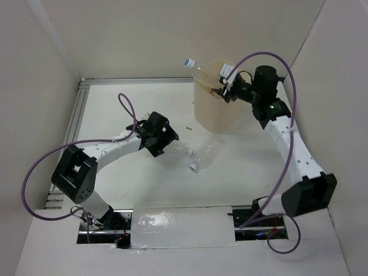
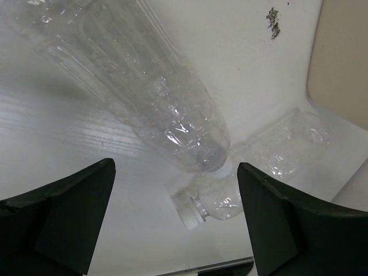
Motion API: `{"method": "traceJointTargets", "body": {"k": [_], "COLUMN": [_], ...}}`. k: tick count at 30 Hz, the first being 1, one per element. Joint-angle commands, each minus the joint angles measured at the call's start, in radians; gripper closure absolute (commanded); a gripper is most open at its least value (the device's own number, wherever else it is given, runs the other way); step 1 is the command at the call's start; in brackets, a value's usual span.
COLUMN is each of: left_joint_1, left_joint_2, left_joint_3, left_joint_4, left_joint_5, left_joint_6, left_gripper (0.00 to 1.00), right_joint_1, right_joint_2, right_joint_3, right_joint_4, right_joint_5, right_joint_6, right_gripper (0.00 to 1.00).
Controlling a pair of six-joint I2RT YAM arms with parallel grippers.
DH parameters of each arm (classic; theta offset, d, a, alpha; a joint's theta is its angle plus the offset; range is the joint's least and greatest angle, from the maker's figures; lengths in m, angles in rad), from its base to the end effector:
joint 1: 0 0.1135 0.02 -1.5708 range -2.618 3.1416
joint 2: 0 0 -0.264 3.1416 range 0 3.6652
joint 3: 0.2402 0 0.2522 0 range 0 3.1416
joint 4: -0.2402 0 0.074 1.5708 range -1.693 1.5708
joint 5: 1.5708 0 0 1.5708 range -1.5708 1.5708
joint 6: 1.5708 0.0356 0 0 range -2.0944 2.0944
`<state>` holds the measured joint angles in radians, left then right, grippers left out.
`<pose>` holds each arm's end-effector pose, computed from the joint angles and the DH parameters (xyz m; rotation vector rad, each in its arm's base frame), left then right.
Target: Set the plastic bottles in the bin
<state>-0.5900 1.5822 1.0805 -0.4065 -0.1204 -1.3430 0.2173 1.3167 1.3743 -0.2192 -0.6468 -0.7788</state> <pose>0.2798 -0.1822 0.2261 -1.0042 2.3936 -0.6457 0.2842 0.0847 0.4265 -1.1914 1.2149 0.1415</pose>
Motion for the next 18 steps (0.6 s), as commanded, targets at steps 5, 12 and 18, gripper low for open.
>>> {"method": "traceJointTargets", "body": {"k": [5, 12, 18], "left_joint_1": [-0.019, -0.037, -0.057], "left_joint_2": [0.082, 0.153, 0.209], "left_joint_3": [0.027, 0.018, 0.07], "left_joint_4": [0.046, 0.064, 0.044], "left_joint_5": [-0.058, -0.088, -0.159], "left_joint_6": [-0.033, -0.042, -0.062], "left_gripper": [0.0, 0.16, 0.14], "right_joint_1": [-0.076, -0.154, -0.236], "right_joint_2": [0.197, 0.144, -0.005], "right_joint_3": [0.169, 0.167, 0.074], "right_joint_4": [0.025, 0.038, 0.052], "right_joint_5": [0.062, -0.047, -0.18], "right_joint_6": [0.182, 0.325, 0.389], "right_gripper": [0.1, 0.0, 0.0]}}
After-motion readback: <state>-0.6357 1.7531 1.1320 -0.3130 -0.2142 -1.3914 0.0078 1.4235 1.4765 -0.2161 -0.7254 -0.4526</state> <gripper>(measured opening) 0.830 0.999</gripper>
